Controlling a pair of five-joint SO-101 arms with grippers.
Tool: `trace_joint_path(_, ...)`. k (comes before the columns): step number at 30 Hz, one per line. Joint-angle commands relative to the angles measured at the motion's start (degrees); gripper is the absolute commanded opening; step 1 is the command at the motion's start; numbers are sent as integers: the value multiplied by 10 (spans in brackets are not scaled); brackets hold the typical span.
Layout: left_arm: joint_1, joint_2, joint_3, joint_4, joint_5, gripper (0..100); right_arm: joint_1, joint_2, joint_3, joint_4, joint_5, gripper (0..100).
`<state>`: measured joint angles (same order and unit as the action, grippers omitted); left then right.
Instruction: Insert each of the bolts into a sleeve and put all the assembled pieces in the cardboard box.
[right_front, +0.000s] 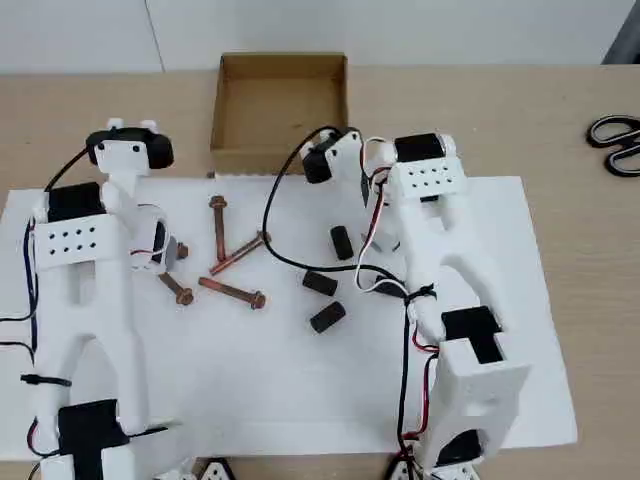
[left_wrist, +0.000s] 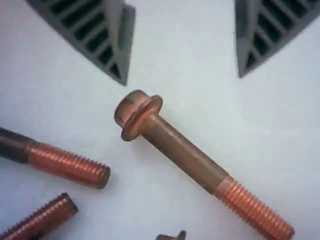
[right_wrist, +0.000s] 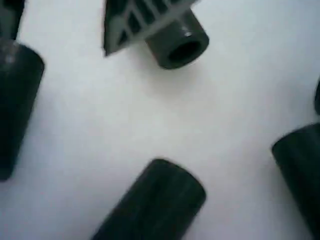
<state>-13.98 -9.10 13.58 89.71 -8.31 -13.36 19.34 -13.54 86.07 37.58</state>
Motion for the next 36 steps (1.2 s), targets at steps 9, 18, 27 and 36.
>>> trace_joint_path(9, 3, -2, -21, 5, -3, 141, 19, 2, -25, -26, 29, 195)
trace_joint_path(18, 3, -2, -20, 5, -3, 141, 26, 63, -26, -61, 32, 194)
trace_joint_path(27, 3, -5, 40, -21, -3, 141, 29, 109, -26, -82, 33, 164)
trace_joint_path(36, 3, -5, 56, -34, -3, 141, 25, 111, -29, -86, 30, 8)
